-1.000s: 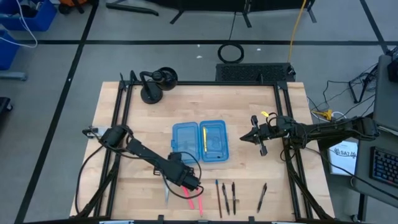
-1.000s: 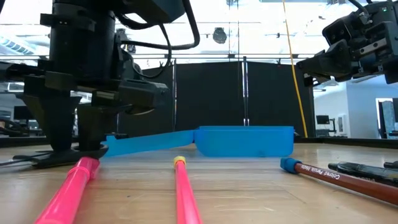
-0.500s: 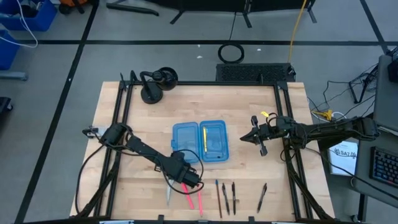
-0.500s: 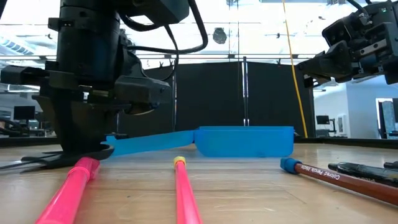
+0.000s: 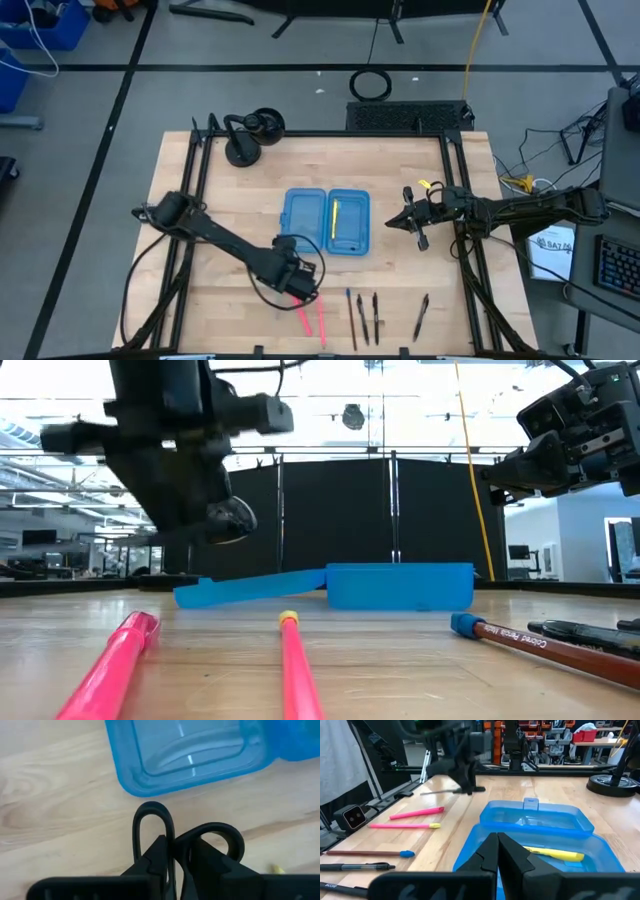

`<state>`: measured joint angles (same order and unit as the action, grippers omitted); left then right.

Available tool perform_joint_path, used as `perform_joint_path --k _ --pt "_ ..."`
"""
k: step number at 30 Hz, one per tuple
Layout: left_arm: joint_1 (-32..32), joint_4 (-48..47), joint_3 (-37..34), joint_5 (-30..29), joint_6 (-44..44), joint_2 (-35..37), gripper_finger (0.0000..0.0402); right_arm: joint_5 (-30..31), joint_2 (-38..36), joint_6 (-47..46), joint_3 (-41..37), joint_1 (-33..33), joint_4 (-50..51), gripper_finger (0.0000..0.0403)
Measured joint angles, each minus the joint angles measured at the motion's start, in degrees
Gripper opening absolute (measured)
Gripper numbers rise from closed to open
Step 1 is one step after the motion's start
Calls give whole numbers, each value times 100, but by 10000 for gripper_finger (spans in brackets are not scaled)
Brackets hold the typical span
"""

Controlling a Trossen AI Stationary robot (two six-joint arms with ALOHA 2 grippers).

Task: Pick & place school supplies into a supply box
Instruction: Put the black scissors into the blue supply box

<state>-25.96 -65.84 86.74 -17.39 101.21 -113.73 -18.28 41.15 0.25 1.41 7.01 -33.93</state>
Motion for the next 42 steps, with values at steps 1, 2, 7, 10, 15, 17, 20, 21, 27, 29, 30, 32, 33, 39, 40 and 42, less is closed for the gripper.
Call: perform_joint_path --k 1,2,7,10,15,17,20,21,27,29,30,32,33,39,40,42 --pt "-17 -2 -9 -68 4 107 61 0 2 0 2 0 2 0" --pt "-38 19 -13 -149 3 206 61 0 1 -1 1 0 -2 0" --pt "220 746 4 -608 -398 821 61 0 -2 -2 0 0 -58 0" --pt "639 1585 8 -757 -1312 1056 61 2 0 -2 0 0 -92 0" --pt "1638 2884 13 -226 -2879 996 61 5 0 -90 0 0 -166 0" --pt "2040 3365 15 -40 -3312 916 61 4 0 -109 0 0 -183 0" --pt "2546 3705 17 135 -3641 700 61 4 0 -111 0 0 -182 0" --pt "2673 3797 19 147 -3674 578 61 3 0 -111 0 0 -182 0" --pt "2994 4296 17 390 -3621 -172 61 0 0 -136 0 0 -182 0" --pt "3034 4417 84 481 -3620 -340 61 0 0 -137 0 0 -178 0" --pt "3048 4458 136 473 -3620 -390 61 0 0 -138 0 0 -180 0" --pt "3077 4474 312 415 -3686 -482 61 -2 0 -137 0 0 -179 0" --pt "3097 4487 394 411 -3747 -523 61 -2 0 -138 0 0 -179 0" --pt "3200 4434 847 333 -4071 -608 61 -3 0 -137 0 0 -181 0" --pt "3208 4388 885 315 -4060 -593 61 -4 0 -136 0 0 -181 0" --pt "3207 4102 892 189 -3863 -582 61 -4 -1 -137 0 0 -181 0"
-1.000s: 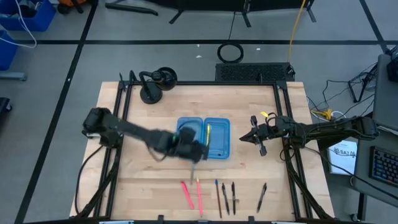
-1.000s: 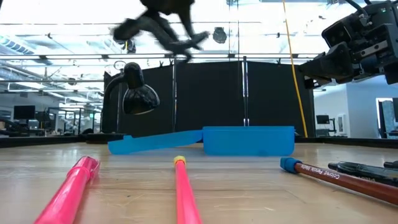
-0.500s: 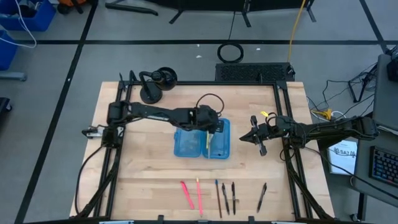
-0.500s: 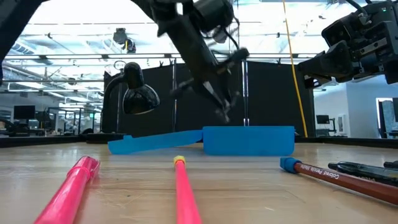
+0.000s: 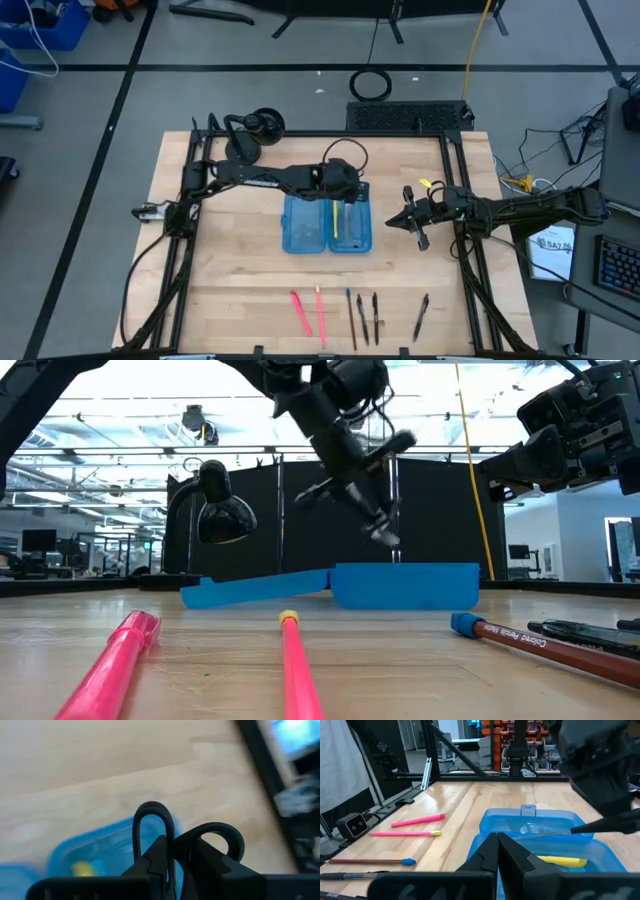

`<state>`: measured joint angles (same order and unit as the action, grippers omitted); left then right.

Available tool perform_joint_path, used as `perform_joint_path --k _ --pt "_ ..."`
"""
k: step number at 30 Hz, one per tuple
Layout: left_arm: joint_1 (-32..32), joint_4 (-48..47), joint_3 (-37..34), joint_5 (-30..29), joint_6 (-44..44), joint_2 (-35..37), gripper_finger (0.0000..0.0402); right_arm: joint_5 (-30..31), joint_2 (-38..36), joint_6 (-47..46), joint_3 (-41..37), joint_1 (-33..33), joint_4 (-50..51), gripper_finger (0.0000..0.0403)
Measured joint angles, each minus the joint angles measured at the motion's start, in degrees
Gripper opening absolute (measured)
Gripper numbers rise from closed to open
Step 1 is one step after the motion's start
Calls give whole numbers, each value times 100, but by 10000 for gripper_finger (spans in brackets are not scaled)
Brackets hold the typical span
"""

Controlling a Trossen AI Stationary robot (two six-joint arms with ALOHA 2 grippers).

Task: Pick & place school supplies into a supply box
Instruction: Put the black scissors into the blue supply box

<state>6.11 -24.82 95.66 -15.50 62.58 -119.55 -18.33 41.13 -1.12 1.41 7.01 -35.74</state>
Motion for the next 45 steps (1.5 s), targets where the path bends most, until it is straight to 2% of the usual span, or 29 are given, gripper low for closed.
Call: perform_joint_path --k 3,9,20,31,33,37,40,45 --pt "-32 -400 -25 -188 339 -40 61 0 -1 1 0 0 1 0" --pt "-164 -374 -27 -432 466 -268 61 0 1 0 0 0 -21 0" --pt "-121 -219 -21 -191 590 -769 61 2 -52 -123 0 0 -213 0" --pt "-94 -132 -20 -187 611 -876 61 4 -68 -89 0 0 -305 0" --pt "-94 -142 -20 -196 581 -877 81 7 -66 -84 0 0 -302 0" --pt "-83 -176 -33 -47 526 -909 172 7 -66 -98 0 0 -262 0" --pt "-83 -115 -33 24 530 -898 225 9 -66 -111 0 0 -259 0" --pt "-105 74 0 45 316 -656 261 9 -64 -121 0 0 -198 0"
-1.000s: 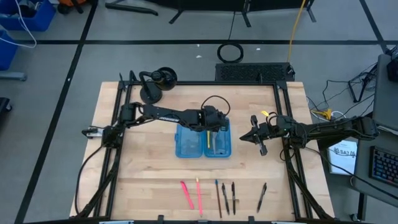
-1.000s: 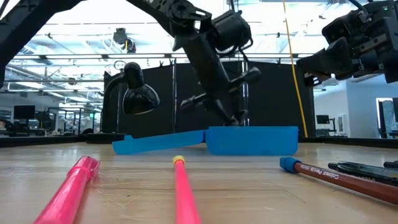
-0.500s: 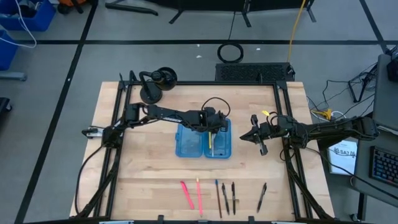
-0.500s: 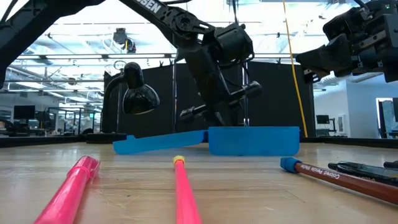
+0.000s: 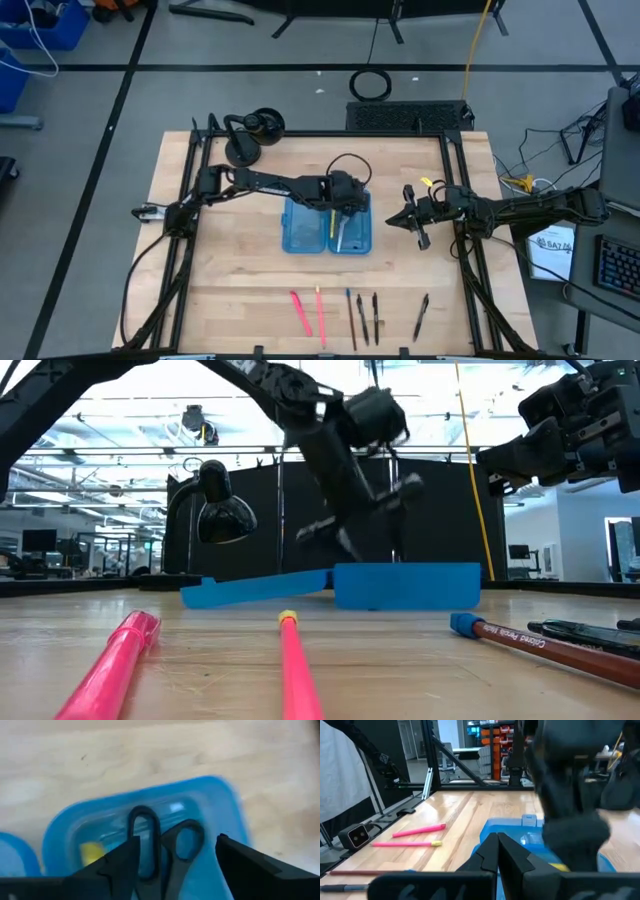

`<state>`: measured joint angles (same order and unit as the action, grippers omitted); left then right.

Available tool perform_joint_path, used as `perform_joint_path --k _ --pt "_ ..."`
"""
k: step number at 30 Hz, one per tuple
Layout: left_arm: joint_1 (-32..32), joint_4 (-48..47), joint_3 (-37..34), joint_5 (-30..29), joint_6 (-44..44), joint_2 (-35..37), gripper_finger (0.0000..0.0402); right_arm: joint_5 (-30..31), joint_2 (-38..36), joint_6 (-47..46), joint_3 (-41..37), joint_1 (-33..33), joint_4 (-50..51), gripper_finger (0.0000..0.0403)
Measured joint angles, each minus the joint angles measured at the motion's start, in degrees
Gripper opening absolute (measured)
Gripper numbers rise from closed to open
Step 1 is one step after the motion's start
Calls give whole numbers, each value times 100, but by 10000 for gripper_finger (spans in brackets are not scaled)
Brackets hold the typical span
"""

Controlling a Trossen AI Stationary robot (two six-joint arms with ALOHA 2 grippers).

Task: Pick & place school supplies into a supply box
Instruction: Put the black scissors into the blue supply box, then put the right black pen into the blue supply box

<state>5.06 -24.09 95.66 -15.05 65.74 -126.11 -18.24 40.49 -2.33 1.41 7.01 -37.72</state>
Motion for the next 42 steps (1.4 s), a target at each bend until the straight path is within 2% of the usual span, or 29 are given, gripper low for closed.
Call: perform_joint_path --k 4,9,12,14,17,21,23,24,26,29,33,37,39,42 --pt "-33 62 76 -33 -456 374 264 5 6 0 0 0 35 0" --pt "-193 -147 105 -3 -1463 1278 265 0 2 -2 0 0 33 0" --pt "-661 -760 114 -96 -1869 1946 263 -4 5 -2 0 0 121 0" --pt "-1147 -1422 116 -431 -1704 2344 250 -4 -7 -2 0 0 236 0" --pt "-1954 -2908 120 -1143 -830 2656 200 -4 -4 -2 0 0 348 0" --pt "-2998 -4877 -38 -2413 1021 2765 83 -2 5 -2 0 0 340 0" --pt "-3387 -5329 -265 -2664 1645 2871 25 -2 2 0 0 0 323 0" --pt "-3529 -5322 -454 -2655 1711 2987 15 0 2 2 0 0 320 0" --pt "-3717 -4811 -952 -2558 1253 3265 13 1 2 20 0 0 242 0" --pt "-3955 -3151 -2024 -2522 -468 3742 4 4 2 164 0 0 198 0" --pt "-4028 74 -3688 -2135 -3429 4683 4 -2 2 191 0 0 67 0" --pt "-3763 3412 -5452 -1188 -6319 5687 3 -192 2 252 0 -15 -145 0" --pt "-3546 4521 -6249 -793 -6932 6187 3 -291 2 280 0 -14 -154 0" --pt "-3154 5754 -7258 -74 -6920 6661 3 -291 2 290 0 -13 -148 0"
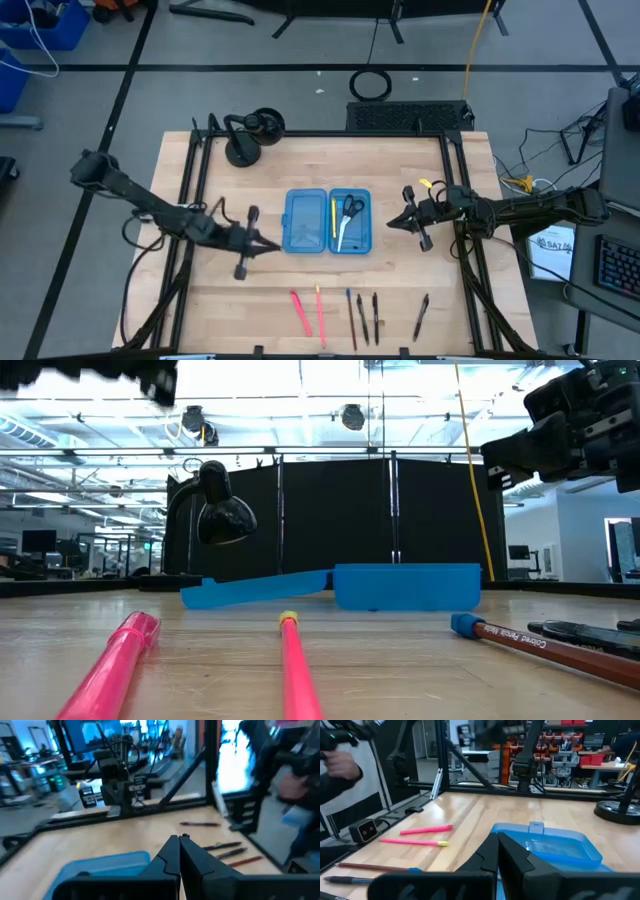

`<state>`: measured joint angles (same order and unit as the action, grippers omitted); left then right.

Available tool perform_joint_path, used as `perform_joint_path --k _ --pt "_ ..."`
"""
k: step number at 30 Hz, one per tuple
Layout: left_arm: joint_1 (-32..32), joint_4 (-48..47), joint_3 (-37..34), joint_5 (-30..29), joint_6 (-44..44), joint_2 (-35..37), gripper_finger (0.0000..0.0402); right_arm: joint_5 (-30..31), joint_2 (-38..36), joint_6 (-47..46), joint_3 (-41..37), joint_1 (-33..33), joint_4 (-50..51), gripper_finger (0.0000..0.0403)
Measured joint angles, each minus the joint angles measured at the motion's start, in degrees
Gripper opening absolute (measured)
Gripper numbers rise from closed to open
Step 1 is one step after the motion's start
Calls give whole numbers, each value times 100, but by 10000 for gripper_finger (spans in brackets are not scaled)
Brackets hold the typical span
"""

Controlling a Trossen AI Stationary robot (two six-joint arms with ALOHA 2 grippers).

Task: Pick & place school supplies into a supply box
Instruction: Put the right black pen into the blue supply box

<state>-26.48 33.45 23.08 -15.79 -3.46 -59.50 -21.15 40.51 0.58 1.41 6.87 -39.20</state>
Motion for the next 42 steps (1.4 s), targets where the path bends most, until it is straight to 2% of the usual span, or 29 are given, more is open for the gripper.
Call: perform_joint_path --k 3,6,9,13,18,21,24,28,31,34,36,40,42 --pt "156 903 -931 501 339 140 2 -36 0 -150 0 0 5 0" --pt "235 1747 -1614 101 613 148 2 -183 -2 -272 0 -5 -35 0" --pt "353 2079 -2029 -202 564 211 1 -165 -2 -292 0 -33 -45 0" --pt "834 2119 -2252 -84 405 530 1 -160 -2 -293 0 -42 -217 0" --pt "1399 1308 -2252 839 103 1373 1 -157 -2 -453 0 -42 -541 0" --pt "1784 562 -2202 842 59 1890 1 -154 -2 -596 0 -42 -618 0" --pt "2216 -100 -1933 873 -73 2093 1 -141 -2 -520 0 -42 -629 0" --pt "2495 -1054 -1306 1545 -922 2093 1 57 -2 -405 0 -42 -654 0" --pt "2553 -1692 -866 1622 -1407 2204 1 194 0 -400 0 -42 -649 0" --pt "2729 -1971 -826 1771 -1871 2579 1 169 0 -401 0 -42 -655 0" --pt "2982 -2016 -982 1953 -1845 2948 1 166 -2 -447 0 -42 -709 0" --pt "3403 -2042 -1211 2790 -1295 3812 0 160 -2 -604 0 -42 -864 0" --pt "3440 -2315 -1219 2862 -1118 4158 0 157 0 -724 0 -42 -982 0"
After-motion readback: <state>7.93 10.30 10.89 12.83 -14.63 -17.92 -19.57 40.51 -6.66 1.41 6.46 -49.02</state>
